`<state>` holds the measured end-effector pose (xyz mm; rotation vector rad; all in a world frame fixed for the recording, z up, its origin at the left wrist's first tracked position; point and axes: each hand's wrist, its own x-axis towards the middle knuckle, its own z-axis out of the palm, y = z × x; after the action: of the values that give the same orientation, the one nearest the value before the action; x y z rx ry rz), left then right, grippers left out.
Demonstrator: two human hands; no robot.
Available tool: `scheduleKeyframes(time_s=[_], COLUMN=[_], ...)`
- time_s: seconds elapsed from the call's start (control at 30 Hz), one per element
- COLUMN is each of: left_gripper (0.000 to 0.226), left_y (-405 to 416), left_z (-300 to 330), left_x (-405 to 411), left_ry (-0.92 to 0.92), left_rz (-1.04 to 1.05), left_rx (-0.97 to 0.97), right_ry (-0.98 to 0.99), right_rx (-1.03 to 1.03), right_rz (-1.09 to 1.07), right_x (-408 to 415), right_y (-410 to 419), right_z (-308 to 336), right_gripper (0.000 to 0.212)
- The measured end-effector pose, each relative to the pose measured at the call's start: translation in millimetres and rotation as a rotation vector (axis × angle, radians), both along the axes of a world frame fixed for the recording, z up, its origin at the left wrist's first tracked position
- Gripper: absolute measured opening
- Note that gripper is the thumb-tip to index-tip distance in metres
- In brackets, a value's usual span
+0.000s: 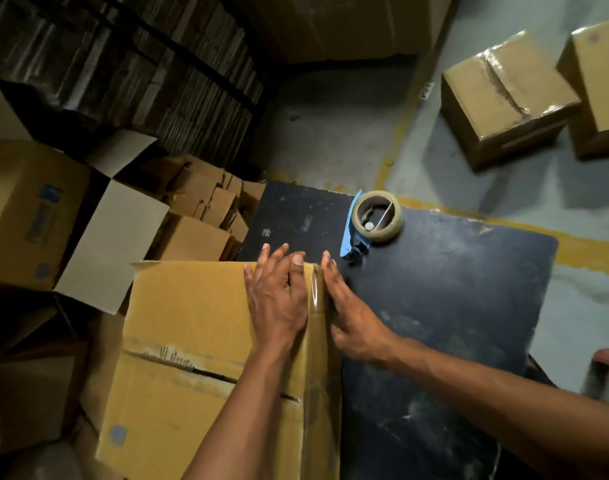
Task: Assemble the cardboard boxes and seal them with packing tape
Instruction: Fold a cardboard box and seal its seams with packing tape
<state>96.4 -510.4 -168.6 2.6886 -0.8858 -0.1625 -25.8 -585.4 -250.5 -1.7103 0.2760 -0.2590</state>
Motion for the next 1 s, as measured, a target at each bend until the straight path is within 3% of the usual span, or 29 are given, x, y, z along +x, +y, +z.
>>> scheduleKeyframes(time_s=[0.23, 0.4, 0.63, 0.7, 0.83, 0.9, 1.0], left_gripper=[0.07, 0.071, 0.06, 0.056, 0.057, 0.057, 0.047], left_y=[3.7, 3.5, 2.8, 2.5, 2.0, 2.2, 2.1], left_z=[-3.1, -2.7, -3.2, -2.0, -0.8, -0.2, 1.6], left_x=[0.0, -0.8, -1.0, -2.5, -3.4, -4.1, -4.5], left_ry=[-0.004, -0.011, -0.009, 0.007, 0.027, 0.031, 0.046], left_rz=[-0.028, -0.022, -0.012, -0.007, 0.042, 0.045, 0.039], left_rx=[-0.048, -0.054, -0.045, -0.072, -0.119, -0.112, -0.112], right_ry=[-0.016, 0.078, 0.134, 0.086, 0.108, 0.081, 0.068], right_rx=[-0.103, 0.044, -0.023, -0.021, 0.1, 0.207, 0.205], right_rz=[-0.07, -0.222, -0.148, -0.184, -0.386, -0.4, -0.22], right_x=[-35.9, -33.7, -13.3, -23.7, -36.7, -24.8, 8.6], right_y=[33.6, 23.9, 49.1, 37.6, -13.2, -39.9, -68.6], right_z=[-9.6, -11.3, -1.7, -3.5, 21.3, 44.7, 62.4], right_gripper=[0.108, 0.1, 0.102, 0.092, 0.042, 0.043, 0.056])
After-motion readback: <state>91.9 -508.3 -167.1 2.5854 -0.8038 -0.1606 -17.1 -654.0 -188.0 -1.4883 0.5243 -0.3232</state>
